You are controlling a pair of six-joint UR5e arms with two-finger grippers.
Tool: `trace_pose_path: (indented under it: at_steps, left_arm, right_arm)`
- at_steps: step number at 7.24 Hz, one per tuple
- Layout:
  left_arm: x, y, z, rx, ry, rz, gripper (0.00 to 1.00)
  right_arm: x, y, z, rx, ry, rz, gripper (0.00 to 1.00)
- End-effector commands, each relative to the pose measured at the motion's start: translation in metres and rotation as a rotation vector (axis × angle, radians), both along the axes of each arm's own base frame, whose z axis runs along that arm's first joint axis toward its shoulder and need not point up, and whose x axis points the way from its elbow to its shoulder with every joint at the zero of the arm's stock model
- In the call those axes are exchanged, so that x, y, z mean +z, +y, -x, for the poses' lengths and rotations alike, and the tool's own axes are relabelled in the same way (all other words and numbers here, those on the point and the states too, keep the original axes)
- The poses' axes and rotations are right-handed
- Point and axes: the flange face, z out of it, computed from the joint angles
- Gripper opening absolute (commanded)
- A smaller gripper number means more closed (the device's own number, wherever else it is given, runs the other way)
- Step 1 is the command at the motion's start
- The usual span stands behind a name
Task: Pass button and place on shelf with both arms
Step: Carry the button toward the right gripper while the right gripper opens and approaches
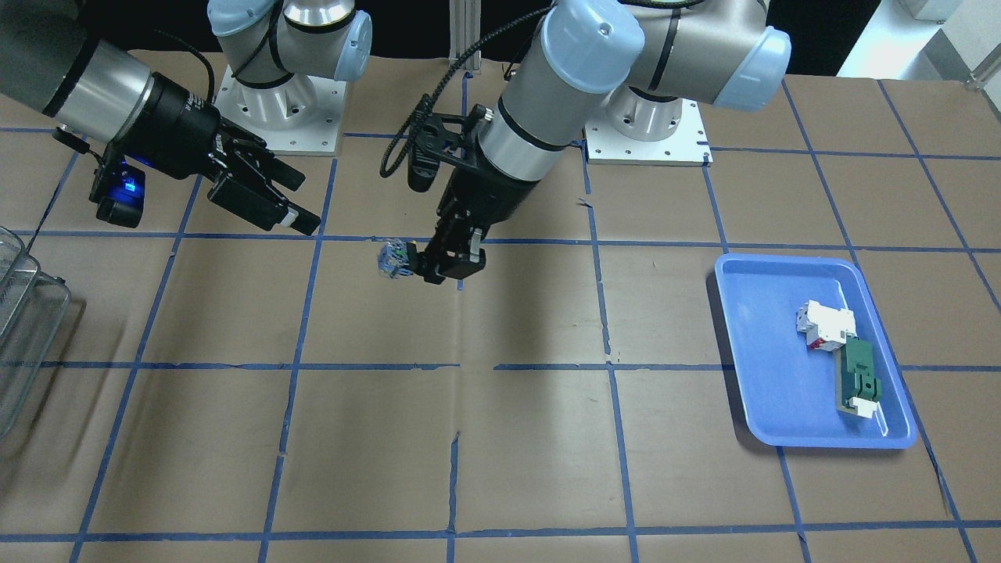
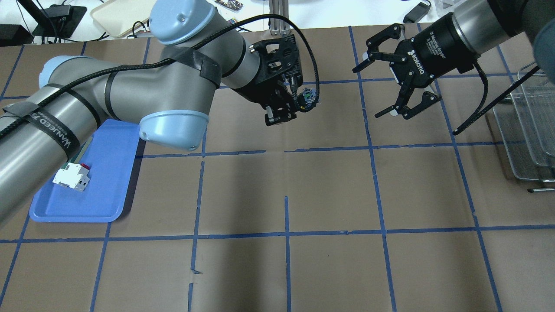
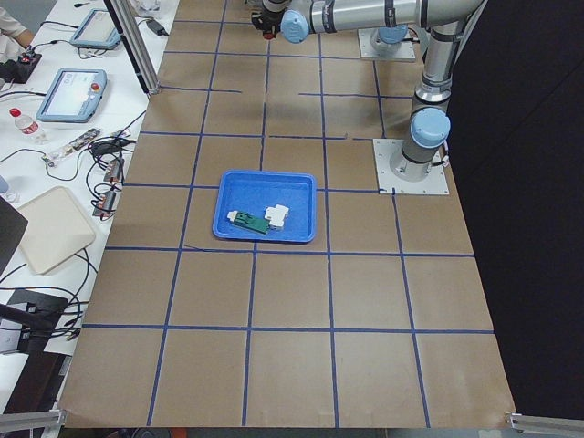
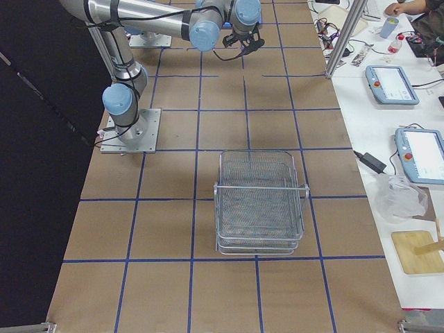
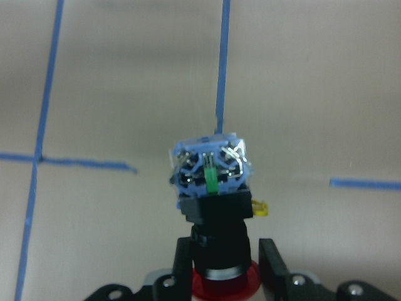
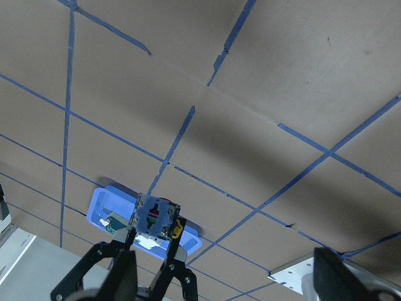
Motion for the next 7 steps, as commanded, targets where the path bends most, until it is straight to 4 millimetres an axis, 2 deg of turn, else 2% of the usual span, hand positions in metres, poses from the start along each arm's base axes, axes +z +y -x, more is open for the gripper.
trace_pose_path:
  at_steps: [1, 3, 5, 7]
  left_arm:
    - [0.026, 0.021, 0.041, -0.036, 0.033, 0.023, 0.00]
    - [0.027, 0.028, 0.049, -0.045, 0.036, 0.021, 0.00]
    - [0.028, 0.025, 0.051, -0.044, 0.049, 0.054, 0.00]
    - [0.027, 0.026, 0.053, -0.037, 0.050, 0.047, 0.00]
  right_arm:
    - [-0.003, -0.006, 0.002, -0.053, -0.067, -0.028, 1.00]
    - [0.002, -0.012, 0.023, -0.131, -0.120, -0.034, 1.00]
    - [-0.008, -0.008, 0.025, -0.137, -0.119, -0.069, 1.00]
    - [-0.009, -0.004, 0.024, -0.182, -0.122, -0.129, 1.00]
